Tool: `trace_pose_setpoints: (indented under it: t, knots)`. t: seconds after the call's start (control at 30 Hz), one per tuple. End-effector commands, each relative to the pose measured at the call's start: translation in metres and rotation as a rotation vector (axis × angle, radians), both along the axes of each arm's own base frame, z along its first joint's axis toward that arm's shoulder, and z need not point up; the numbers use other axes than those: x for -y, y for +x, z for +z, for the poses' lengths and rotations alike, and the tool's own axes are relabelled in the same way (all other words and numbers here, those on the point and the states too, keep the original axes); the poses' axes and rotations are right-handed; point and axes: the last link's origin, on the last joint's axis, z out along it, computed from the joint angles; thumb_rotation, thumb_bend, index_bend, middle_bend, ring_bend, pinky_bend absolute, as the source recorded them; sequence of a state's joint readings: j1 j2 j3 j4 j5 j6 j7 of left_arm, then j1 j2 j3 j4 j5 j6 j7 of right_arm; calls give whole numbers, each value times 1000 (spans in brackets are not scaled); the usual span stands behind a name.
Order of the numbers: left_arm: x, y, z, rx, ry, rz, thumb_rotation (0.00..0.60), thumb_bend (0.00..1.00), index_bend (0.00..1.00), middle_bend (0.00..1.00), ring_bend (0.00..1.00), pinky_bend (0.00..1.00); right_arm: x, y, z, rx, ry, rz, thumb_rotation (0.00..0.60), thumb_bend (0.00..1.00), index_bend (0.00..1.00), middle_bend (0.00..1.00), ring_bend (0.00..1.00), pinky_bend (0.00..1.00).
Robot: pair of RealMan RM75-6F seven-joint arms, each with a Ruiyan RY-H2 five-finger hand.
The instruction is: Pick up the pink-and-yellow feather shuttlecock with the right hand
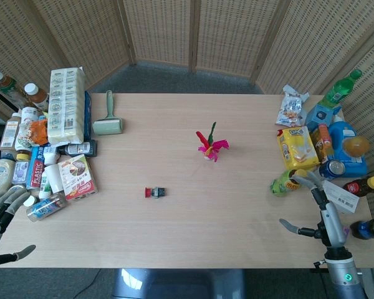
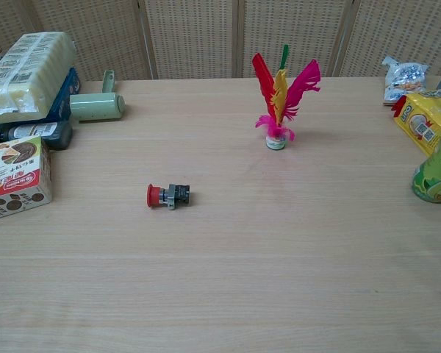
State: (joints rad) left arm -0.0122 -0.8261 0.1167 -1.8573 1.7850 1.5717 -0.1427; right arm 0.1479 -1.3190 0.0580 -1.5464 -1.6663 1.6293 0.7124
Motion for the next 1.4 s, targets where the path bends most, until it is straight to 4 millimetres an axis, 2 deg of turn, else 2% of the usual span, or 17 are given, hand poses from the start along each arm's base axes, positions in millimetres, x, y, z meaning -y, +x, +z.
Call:
trace_pose_setpoints:
  t: [0.03, 0.37, 0.5, 0.8, 0.93, 1.0, 1.1, 1.23, 1.4]
  knots:
    - [0, 0, 0, 0, 0, 0, 600, 0, 0, 0, 0, 0, 0, 0, 0, -1, 2, 0, 600, 0, 170, 217, 0, 0]
    - [-2, -1, 4, 12, 10, 3, 600, 0, 0, 0, 0, 0, 1, 1, -5, -17, 7, -1, 600, 0, 165, 212, 0, 0]
    - [-5, -4, 2, 7, 2, 20, 600, 0, 0, 0, 0, 0, 3, 9, -16, -35, 43, 23, 600, 0, 142, 201, 0, 0]
    - [-16, -9, -2, -2, 3, 52, 600, 0, 0, 0, 0, 0, 39, 63, -43, -40, 142, 114, 600, 0, 115, 169, 0, 0]
    - [-19, -11, -4, -3, 0, 65, 600, 0, 0, 0, 0, 0, 60, 88, -65, -40, 234, 123, 600, 0, 78, 85, 0, 0]
    - [-21, -12, -3, -2, 0, 72, 600, 0, 0, 0, 0, 0, 70, 94, -75, -35, 274, 110, 600, 0, 60, 55, 0, 0]
    - [-22, -13, -2, 3, 5, 77, 600, 0, 0, 0, 0, 0, 88, 95, -92, -12, 341, 64, 600, 0, 34, 5, 0, 0]
    - [-24, -16, 0, 6, 8, 86, 600, 0, 0, 0, 0, 0, 111, 84, -111, 6, 388, -18, 600, 0, 22, 0, 0, 0]
    - [-26, -18, 1, 3, 16, 98, 600, 0, 0, 0, 0, 0, 131, 69, -124, 13, 424, -98, 600, 0, 5, 0, 0, 0]
